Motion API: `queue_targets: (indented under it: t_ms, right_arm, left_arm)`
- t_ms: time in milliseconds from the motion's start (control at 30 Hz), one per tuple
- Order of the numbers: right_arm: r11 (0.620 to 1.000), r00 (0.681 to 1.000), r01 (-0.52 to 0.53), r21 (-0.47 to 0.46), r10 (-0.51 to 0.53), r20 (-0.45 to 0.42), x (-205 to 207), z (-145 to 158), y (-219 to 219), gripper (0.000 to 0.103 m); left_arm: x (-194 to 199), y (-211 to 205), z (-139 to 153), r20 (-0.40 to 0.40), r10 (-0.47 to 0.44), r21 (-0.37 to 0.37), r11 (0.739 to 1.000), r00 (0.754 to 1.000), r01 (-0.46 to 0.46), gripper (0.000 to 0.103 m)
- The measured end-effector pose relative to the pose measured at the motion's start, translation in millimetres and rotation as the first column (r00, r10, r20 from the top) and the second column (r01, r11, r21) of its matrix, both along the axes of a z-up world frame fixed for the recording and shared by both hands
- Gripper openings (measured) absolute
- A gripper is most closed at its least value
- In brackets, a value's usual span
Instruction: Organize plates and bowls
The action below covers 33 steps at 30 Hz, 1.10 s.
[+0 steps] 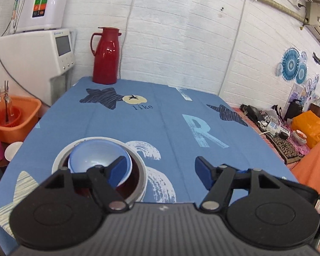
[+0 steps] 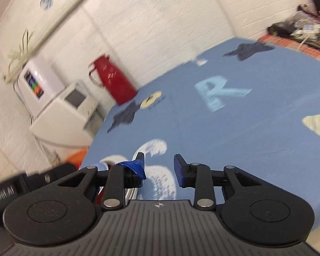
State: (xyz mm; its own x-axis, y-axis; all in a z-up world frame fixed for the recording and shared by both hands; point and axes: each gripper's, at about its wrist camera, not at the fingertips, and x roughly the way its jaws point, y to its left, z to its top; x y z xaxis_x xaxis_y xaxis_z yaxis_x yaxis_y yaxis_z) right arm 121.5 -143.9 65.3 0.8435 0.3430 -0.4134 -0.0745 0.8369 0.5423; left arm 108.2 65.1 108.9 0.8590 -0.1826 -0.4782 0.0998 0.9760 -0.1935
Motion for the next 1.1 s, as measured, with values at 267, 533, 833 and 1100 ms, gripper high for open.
queue_targets:
  t_ms: [267,533,833,1100]
  right_arm:
    - [0.999,0.999,0.024,-0.026,-0.023,0.038,-45.7,-12.2,-14.1,0.016]
    - [0.991,0.995,0.039,-0.126,-0.027,0.096,-89.1,-11.7,-9.3,0.017]
    - [0.979,0.991,0.083,-0.184,-0.062,0.115,-123.0,-38.4,-7.5,0.019]
    - [0.95,0.982,0.186,-0.249,-0.168,0.089,-133.7,-57.3,-24.5,0.021]
  left_arm:
    - [-46.7,-32.0,-32.8,-0.064,-0.075,0.028,0.997,0.995,0.077,0.069]
    - [-84.1,-37.5,-50.0,-0.08,-0.043,0.074,0.996,0.996,0.049,0.069]
    - [-97.9,-47.0,-78.9,-0.103,-0.024,0.175,0.984,0.994,0.042,0.071]
    - [-93.7,-51.1,-94.8,-0.126,0.027,0.205,0.979,0.992,-0.001,0.072]
